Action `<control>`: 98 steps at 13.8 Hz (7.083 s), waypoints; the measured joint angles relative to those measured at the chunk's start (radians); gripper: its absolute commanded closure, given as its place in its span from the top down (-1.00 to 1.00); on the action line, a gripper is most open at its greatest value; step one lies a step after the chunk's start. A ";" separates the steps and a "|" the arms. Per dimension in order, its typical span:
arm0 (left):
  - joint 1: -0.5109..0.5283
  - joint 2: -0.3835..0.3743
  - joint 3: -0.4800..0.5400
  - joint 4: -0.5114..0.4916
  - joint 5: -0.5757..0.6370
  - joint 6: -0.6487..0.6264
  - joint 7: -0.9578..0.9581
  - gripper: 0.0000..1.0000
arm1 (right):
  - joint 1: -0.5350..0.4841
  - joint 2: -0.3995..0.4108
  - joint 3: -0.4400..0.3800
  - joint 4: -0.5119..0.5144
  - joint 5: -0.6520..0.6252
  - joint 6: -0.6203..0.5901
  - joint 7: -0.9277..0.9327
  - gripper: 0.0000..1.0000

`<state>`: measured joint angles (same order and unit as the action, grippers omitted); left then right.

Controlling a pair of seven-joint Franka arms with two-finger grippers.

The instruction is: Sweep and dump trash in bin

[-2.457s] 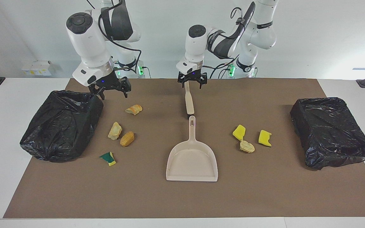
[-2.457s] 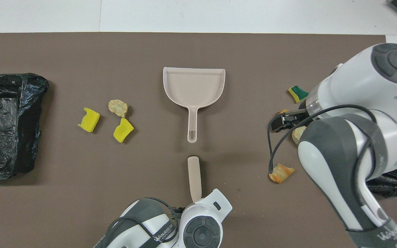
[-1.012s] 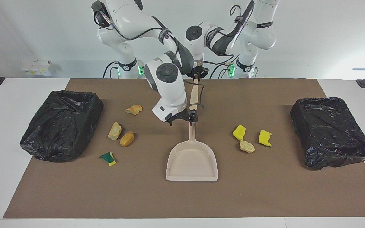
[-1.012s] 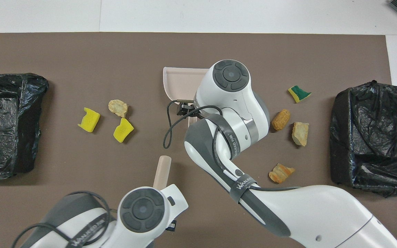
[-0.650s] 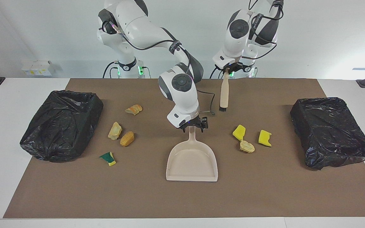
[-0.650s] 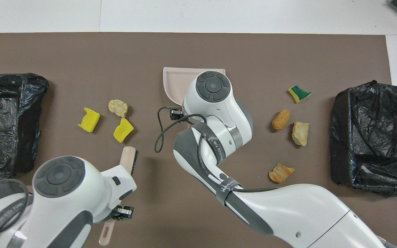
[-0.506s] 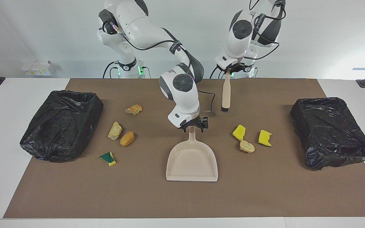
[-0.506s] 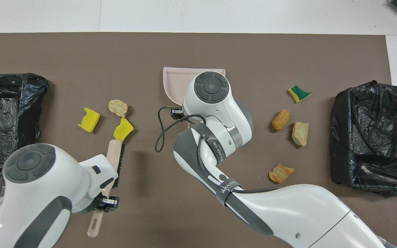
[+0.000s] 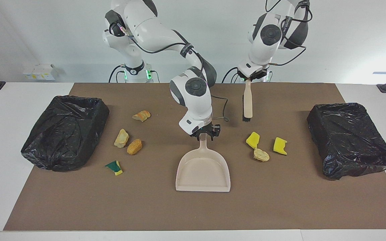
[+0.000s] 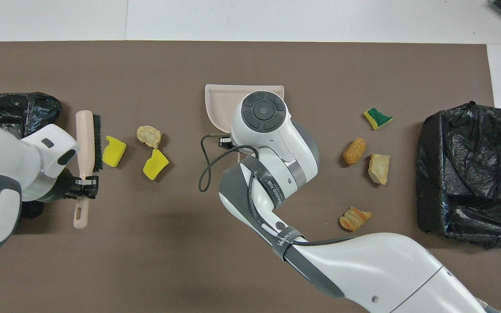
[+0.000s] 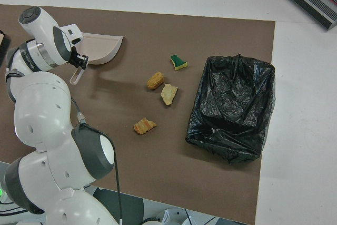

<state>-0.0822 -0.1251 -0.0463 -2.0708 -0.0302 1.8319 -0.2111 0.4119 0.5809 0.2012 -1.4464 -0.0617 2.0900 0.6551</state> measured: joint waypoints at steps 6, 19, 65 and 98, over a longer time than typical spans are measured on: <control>0.154 0.049 0.000 0.004 0.002 0.069 0.005 -1.00 | 0.001 0.001 0.000 -0.008 -0.001 0.000 0.000 -0.16; -0.020 0.088 -0.032 -0.158 -0.036 0.184 -0.001 -1.00 | -0.026 -0.095 -0.001 -0.033 -0.001 -0.070 -0.232 -1.00; -0.525 0.163 -0.045 -0.168 -0.328 0.561 -0.364 -1.00 | -0.172 -0.245 0.011 -0.340 -0.251 -0.121 -1.613 -1.00; -0.365 0.394 -0.079 0.157 0.022 0.167 0.198 -1.00 | -0.172 -0.245 0.011 -0.343 -0.251 -0.120 -1.613 -1.00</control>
<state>-0.4477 0.2691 -0.1257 -1.9137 -0.0083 1.9988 -0.0132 0.2403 0.3359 0.2118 -1.7897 -0.3125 1.9696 -0.9583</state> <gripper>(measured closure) 0.731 0.683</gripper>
